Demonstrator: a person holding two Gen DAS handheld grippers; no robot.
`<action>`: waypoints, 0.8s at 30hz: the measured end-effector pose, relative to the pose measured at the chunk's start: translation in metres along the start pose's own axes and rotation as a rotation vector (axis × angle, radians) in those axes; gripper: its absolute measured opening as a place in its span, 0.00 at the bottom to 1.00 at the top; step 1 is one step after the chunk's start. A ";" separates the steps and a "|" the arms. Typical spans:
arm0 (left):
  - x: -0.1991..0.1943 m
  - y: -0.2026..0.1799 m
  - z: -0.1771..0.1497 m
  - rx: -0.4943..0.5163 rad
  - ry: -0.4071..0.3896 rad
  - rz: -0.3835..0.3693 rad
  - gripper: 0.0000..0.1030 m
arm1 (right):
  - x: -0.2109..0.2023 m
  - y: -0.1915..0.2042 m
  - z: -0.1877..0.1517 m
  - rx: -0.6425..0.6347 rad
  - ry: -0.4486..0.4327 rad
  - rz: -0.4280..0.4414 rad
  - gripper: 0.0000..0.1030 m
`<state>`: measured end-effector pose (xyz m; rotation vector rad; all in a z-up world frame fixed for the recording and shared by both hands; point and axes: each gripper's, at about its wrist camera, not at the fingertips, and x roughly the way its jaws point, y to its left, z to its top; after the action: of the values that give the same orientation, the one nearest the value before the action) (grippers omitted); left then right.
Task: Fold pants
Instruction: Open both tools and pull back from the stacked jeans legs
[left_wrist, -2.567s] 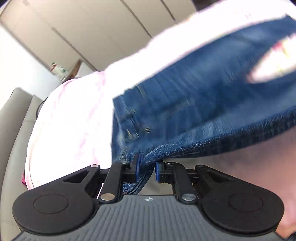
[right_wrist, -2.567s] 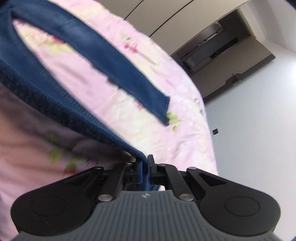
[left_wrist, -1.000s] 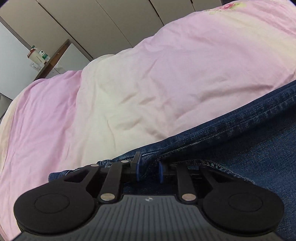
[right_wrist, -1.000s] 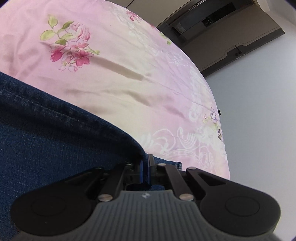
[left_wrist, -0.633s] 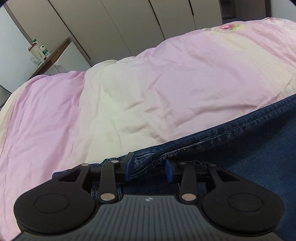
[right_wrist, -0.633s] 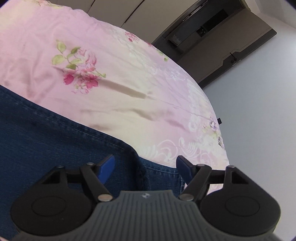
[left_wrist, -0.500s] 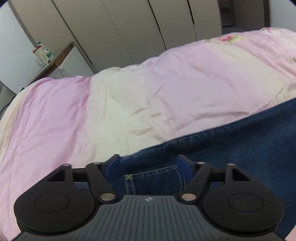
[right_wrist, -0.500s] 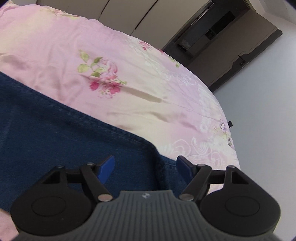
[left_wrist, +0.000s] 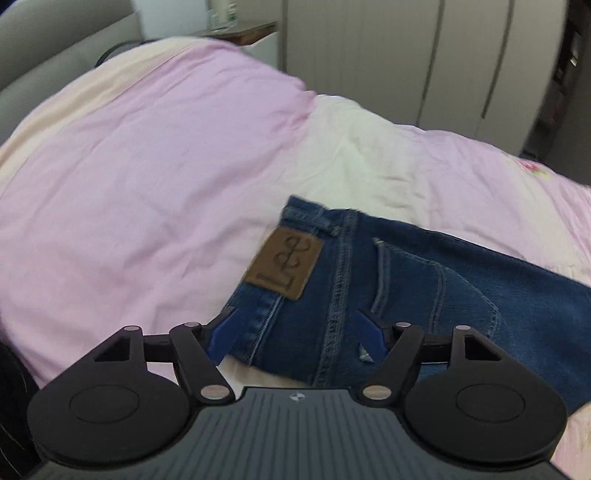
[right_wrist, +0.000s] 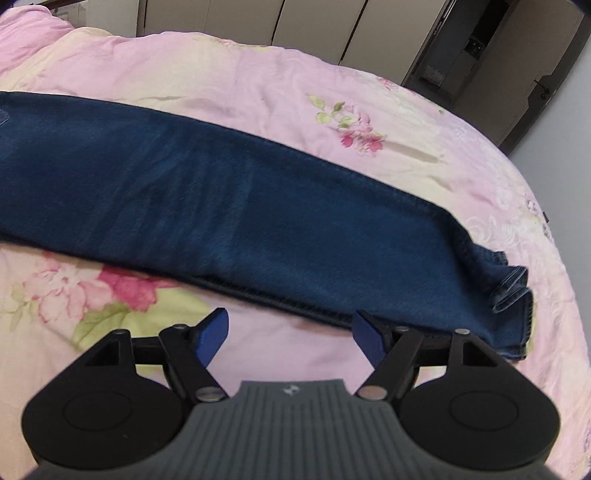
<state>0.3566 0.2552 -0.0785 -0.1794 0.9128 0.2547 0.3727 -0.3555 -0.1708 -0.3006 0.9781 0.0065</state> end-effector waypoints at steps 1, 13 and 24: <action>0.003 0.016 -0.007 -0.076 0.003 -0.011 0.78 | 0.000 0.006 -0.004 0.003 -0.002 0.012 0.68; 0.071 0.081 -0.044 -0.630 0.020 -0.233 0.28 | -0.009 0.101 0.009 -0.100 -0.035 0.142 0.68; 0.089 0.013 0.015 -0.038 0.009 0.113 0.16 | -0.024 0.204 0.042 -0.251 -0.067 0.355 0.66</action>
<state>0.4158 0.2837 -0.1414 -0.1641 0.9290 0.3765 0.3653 -0.1463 -0.1801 -0.3512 0.9538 0.4626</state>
